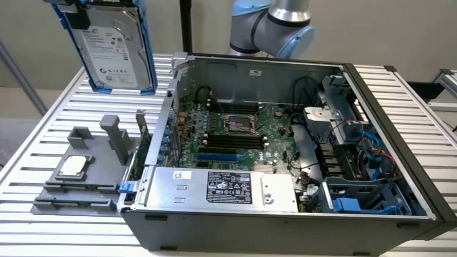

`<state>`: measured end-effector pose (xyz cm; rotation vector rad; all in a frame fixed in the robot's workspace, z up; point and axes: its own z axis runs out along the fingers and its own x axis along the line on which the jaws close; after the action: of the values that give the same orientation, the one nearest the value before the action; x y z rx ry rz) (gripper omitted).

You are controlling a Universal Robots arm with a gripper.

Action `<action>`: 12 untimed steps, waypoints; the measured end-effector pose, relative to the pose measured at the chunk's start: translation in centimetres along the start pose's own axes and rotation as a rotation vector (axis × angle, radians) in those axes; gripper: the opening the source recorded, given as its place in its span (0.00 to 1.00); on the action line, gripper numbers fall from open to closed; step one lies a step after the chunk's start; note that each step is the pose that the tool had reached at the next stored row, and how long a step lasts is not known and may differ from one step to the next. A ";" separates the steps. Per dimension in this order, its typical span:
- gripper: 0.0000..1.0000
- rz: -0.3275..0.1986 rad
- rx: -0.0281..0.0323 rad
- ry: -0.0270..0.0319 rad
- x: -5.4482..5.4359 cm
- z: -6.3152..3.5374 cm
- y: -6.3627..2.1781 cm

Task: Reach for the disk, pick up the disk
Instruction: 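Pick up the disk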

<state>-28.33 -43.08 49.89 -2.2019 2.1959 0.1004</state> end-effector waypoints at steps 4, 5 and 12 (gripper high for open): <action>0.33 0.000 -0.0018 -0.0010 0.5 -0.64 -1.61; 0.33 0.000 -0.0022 -0.0013 0.7 -0.80 -2.02; 0.33 0.000 -0.0037 -0.0049 1.6 -1.48 -4.97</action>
<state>-23.32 -44.73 51.14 -2.2010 2.1951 0.1099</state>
